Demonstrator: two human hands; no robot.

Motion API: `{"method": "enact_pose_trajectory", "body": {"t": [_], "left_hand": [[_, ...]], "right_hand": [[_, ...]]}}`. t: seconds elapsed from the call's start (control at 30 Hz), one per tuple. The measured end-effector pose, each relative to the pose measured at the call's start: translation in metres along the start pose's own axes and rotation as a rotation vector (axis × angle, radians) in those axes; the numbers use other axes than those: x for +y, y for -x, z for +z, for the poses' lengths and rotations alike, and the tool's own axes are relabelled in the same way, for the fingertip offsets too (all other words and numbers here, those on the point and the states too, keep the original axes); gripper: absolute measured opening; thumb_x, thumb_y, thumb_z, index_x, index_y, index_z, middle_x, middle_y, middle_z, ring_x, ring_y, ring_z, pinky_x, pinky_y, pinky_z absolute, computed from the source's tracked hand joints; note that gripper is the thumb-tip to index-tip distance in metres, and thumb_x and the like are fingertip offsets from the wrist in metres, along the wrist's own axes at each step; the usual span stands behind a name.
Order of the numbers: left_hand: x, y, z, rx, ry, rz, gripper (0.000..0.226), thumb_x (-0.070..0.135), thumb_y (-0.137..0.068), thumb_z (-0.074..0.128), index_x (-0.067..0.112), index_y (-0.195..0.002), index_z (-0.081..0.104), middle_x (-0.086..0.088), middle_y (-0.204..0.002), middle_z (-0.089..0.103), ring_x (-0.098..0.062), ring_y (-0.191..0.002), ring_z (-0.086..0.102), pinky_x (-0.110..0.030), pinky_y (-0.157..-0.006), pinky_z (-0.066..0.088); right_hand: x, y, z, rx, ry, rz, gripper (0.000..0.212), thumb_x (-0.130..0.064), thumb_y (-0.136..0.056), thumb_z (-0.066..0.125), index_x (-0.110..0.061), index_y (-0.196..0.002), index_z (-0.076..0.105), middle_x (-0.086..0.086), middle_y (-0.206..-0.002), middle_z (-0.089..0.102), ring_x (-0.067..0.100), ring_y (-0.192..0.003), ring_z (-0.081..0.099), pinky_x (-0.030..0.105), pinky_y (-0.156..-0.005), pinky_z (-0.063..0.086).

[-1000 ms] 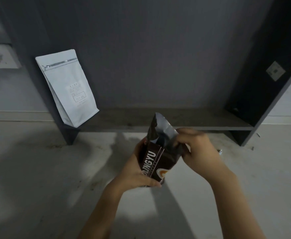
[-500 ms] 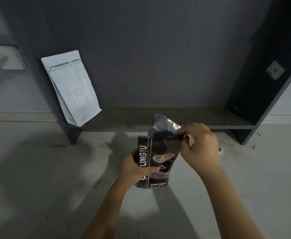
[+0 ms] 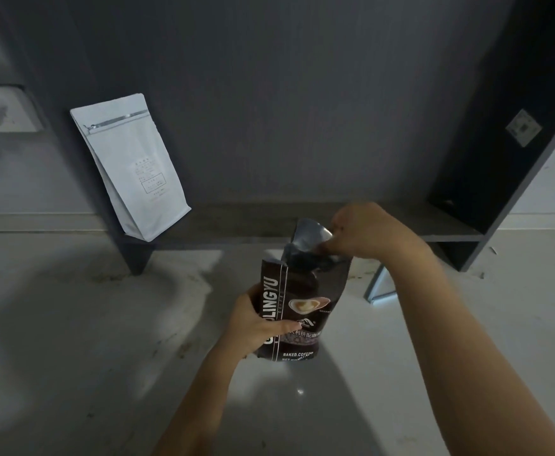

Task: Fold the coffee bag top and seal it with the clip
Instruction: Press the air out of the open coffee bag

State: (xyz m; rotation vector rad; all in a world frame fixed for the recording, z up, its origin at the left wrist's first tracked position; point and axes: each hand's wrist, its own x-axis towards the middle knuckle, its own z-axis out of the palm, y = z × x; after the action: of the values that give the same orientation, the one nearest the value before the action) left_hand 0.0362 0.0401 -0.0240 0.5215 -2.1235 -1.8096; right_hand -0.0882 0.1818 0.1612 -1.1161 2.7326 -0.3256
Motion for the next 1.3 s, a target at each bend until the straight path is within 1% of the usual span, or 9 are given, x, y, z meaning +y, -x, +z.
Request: {"method": "enact_pose_trajectory", "body": {"t": [0.17, 0.3, 0.4, 0.53, 0.63, 0.77, 0.87, 1.0, 1.3], "left_hand": [[-0.002, 0.003, 0.003, 0.028, 0.055, -0.004, 0.045, 0.007, -0.052, 0.092, 0.036, -0.081, 0.074, 0.018, -0.080, 0.077, -0.003, -0.078, 0.073, -0.013, -0.062, 0.055], [-0.001, 0.003, 0.003, 0.033, 0.083, 0.011, 0.045, 0.025, -0.043, 0.092, 0.035, -0.083, 0.074, 0.014, -0.084, 0.078, -0.009, -0.082, 0.074, -0.018, -0.065, 0.057], [-0.003, 0.002, 0.000, 0.036, 0.123, 0.011, 0.046, 0.019, -0.044, 0.092, 0.033, -0.085, 0.074, 0.009, -0.085, 0.079, -0.014, -0.083, 0.075, -0.022, -0.066, 0.058], [0.002, 0.003, 0.002, 0.005, 0.148, 0.024, 0.042, 0.010, -0.057, 0.089, 0.034, -0.087, 0.073, 0.011, -0.085, 0.079, -0.008, -0.082, 0.074, -0.016, -0.064, 0.056], [0.010, 0.003, 0.008, -0.003, 0.123, 0.067, 0.040, 0.010, -0.061, 0.086, 0.021, -0.096, 0.070, 0.006, -0.089, 0.079, -0.012, -0.087, 0.073, -0.020, -0.069, 0.057], [0.018, 0.007, 0.004, 0.054, 0.077, 0.154, 0.043, 0.025, -0.054, 0.090, 0.020, -0.093, 0.072, 0.016, -0.083, 0.078, -0.006, -0.082, 0.073, -0.012, -0.066, 0.054], [0.022, 0.007, -0.004, 0.104, 0.114, 0.204, 0.041, 0.039, -0.049, 0.088, 0.032, -0.087, 0.074, 0.017, -0.086, 0.078, -0.007, -0.083, 0.074, -0.014, -0.067, 0.056], [0.005, 0.007, 0.004, 0.149, 0.117, 0.080, 0.029, 0.018, -0.060, 0.088, 0.031, -0.080, 0.071, 0.012, -0.075, 0.077, -0.016, -0.082, 0.074, -0.034, -0.074, 0.059], [0.011, 0.005, 0.009, 0.135, 0.086, 0.084, 0.045, 0.050, -0.043, 0.086, 0.035, -0.082, 0.071, 0.016, -0.078, 0.077, -0.011, -0.077, 0.074, -0.019, -0.061, 0.056]], "right_hand": [[-0.015, -0.004, -0.004, 0.250, 0.027, 0.121, 0.002, -0.010, -0.074, 0.062, -0.008, -0.075, 0.062, 0.008, -0.070, 0.057, 0.026, -0.065, 0.057, 0.032, -0.058, 0.046], [0.002, -0.001, 0.004, 0.289, -0.135, -0.097, 0.026, -0.019, -0.080, 0.060, -0.018, -0.055, 0.054, 0.008, -0.063, 0.057, 0.025, -0.065, 0.060, 0.033, -0.059, 0.047], [0.035, 0.010, 0.020, 0.285, -0.693, -0.194, 0.037, -0.051, -0.087, 0.049, -0.017, -0.094, 0.064, 0.006, -0.088, 0.069, 0.016, -0.081, 0.065, 0.031, -0.074, 0.051], [0.060, 0.022, 0.085, -0.071, -1.106, -0.219, 0.070, -0.018, -0.071, 0.072, -0.021, -0.132, 0.040, 0.002, -0.130, 0.056, 0.014, -0.123, 0.050, 0.029, -0.099, 0.041], [0.045, 0.021, 0.134, -0.080, -1.210, -0.159, 0.069, 0.008, -0.060, 0.080, -0.017, -0.117, 0.053, 0.009, -0.115, 0.066, 0.025, -0.113, 0.059, 0.040, -0.098, 0.047], [0.032, 0.019, 0.142, 0.138, -1.194, -0.211, 0.045, -0.007, -0.054, 0.087, -0.031, -0.087, 0.068, -0.007, -0.083, 0.076, 0.009, -0.081, 0.070, 0.021, -0.070, 0.055], [0.024, 0.019, 0.134, 0.209, -1.181, -0.340, 0.040, -0.024, -0.056, 0.087, -0.025, -0.091, 0.069, -0.002, -0.089, 0.076, 0.015, -0.085, 0.071, 0.022, -0.073, 0.056], [0.018, 0.017, 0.153, 0.196, -1.127, -0.157, 0.032, -0.003, -0.064, 0.081, -0.023, -0.084, 0.067, 0.004, -0.085, 0.073, 0.020, -0.080, 0.070, 0.038, -0.076, 0.055], [0.023, 0.015, 0.156, 0.216, -1.206, -0.119, 0.023, 0.008, -0.070, 0.071, -0.013, -0.080, 0.069, 0.017, -0.085, 0.073, 0.018, -0.074, 0.070, 0.036, -0.073, 0.057]]}}
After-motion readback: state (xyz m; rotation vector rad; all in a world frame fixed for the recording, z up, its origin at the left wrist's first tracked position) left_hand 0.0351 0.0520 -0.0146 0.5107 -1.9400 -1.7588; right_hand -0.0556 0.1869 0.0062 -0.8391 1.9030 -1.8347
